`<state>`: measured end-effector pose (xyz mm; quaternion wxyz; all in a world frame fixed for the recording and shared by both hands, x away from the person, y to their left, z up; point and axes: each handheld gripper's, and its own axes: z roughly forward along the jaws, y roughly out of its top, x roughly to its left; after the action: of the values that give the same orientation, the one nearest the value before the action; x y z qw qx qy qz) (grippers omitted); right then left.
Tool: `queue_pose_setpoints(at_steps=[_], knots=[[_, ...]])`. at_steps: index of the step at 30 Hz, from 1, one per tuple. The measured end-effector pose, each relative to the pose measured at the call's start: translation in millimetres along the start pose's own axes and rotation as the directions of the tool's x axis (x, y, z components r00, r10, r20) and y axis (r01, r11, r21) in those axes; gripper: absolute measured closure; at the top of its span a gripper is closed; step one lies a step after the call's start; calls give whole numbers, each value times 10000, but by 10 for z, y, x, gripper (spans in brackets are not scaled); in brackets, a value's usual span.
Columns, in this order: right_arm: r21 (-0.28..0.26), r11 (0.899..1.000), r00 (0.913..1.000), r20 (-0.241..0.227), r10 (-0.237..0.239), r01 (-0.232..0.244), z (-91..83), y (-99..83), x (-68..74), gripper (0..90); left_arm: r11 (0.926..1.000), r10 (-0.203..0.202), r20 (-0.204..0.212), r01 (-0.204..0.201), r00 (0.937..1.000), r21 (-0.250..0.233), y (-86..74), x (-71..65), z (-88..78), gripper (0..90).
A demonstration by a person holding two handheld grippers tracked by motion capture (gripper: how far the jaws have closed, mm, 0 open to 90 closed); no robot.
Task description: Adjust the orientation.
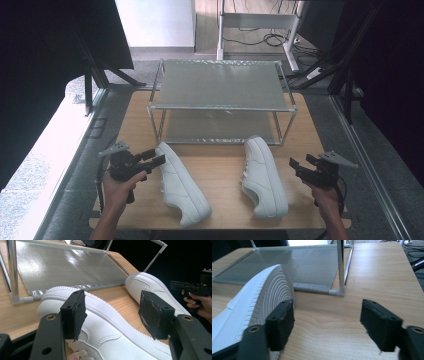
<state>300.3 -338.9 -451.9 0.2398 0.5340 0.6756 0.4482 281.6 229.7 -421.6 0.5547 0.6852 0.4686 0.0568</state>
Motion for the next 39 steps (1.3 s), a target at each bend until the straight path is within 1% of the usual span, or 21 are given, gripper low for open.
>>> queue_pose_setpoints(at_steps=[2, 3, 5, 9, 11, 12, 13, 14, 15, 16, 17, 18, 21, 23, 24, 27, 29, 31, 34, 37, 39], knots=[[-94, 9999, 10000, -36, 48, -48, 2, -5, -11, 319, 10000, -12, -23, 12, 10000, -13, -5, 0, 4, 384], [-223, 9997, 9999, -29, 96, -96, 0, -11, -25, 351, 9999, -113, -6, 113, 9999, -48, -17, 4, 10, 400], [-261, 9996, 9999, -99, 122, -125, -5, -17, -31, 371, 9999, -146, 2, 146, 9999, -53, -23, 5, 11, 435], [-356, 9993, 9999, -83, 77, -80, -31, -19, -29, 391, 9998, -144, -68, 143, 9999, -129, -30, -7, 3, 482], [-321, 9994, 9999, -121, 92, -96, -37, -21, -34, 393, 9998, -136, -109, 135, 9998, -146, -32, -18, -10, 579], [-304, 9994, 9998, -131, 132, -136, -41, -24, -34, 395, 9998, -136, -146, 134, 9998, -134, -34, -25, -18, 579], [-347, 9992, 9998, -132, 168, -172, -39, -26, -37, 396, 9998, -119, -194, 116, 9997, -143, -35, -31, -29, 627], [-338, 9992, 9997, -161, 201, -206, -36, -21, -49, 395, 9997, -111, -347, 104, 9993, -198, -37, -43, -51, 717], [-338, 9992, 9997, -161, 201, -206, -36, -21, -49, 395, 9997, -111, -347, 104, 9993, -198, -37, -43, -51, 755], [-331, 9989, 9993, -197, 327, -333, -27, -12, -61, 394, 9999, -28, -536, 21, 9986, -135, -65, -56, -83, 785], [-331, 9989, 9993, -197, 327, -333, -27, -12, -61, 394, 9999, -28, -536, 21, 9986, -135, -65, -56, -83, 817], [-360, 9987, 9991, -198, 367, -374, -22, -7, -67, 395, 9999, -27, -622, 21, 9981, -99, -93, -60, -101, 817], [-369, 9985, 9990, -208, 408, -415, -12, 11, -78, 396, 9999, -44, -906, 58, 9959, 147, -204, -58, -149, 874], [-367, 9984, 9989, -214, 411, -418, -13, 14, -74, 396, 9991, -77, -1047, 119, 9945, 398, -295, -46, -160, 884], [-343, 9988, 9992, -198, 344, -350, -13, 13, -64, 396, 9977, -112, -1159, 188, 9932, 651, -383, -30, -160, 889], [-309, 9988, 9991, -177, 374, -379, -16, 10, -56, 397, 9963, -136, -1186, 236, 9929, 831, -460, -20, -148, 897], [-282, 9989, 9992, -138, 363, -366, -14, 8, -55, 398, 9934, -105, -1175, 238, 9930, 1123, -535, -22, -104, 898], [-263, 9990, 9993, -123, 362, -365, -11, 5, -56, 398, 9925, -102, -1188, 245, 9929, 1199, -550, -24, -85, 898], [-251, 9991, 9993, -112, 344, -347, -4, -3, -55, 398, 9888, 21, -1181, 156, 9930, 1487, -586, -38, 11, 899], [-219, 9991, 9993, -90, 354, -356, -4, -5, -58, 398, 9884, 96, -1172, 83, 9931, 1516, -589, -51, 53, 899], [-175, 9992, 9994, -64, 348, -350, -2, -12, -58, 398, 9914, 85, -1107, 61, 9938, 1309, -554, -63, 71, 900]])
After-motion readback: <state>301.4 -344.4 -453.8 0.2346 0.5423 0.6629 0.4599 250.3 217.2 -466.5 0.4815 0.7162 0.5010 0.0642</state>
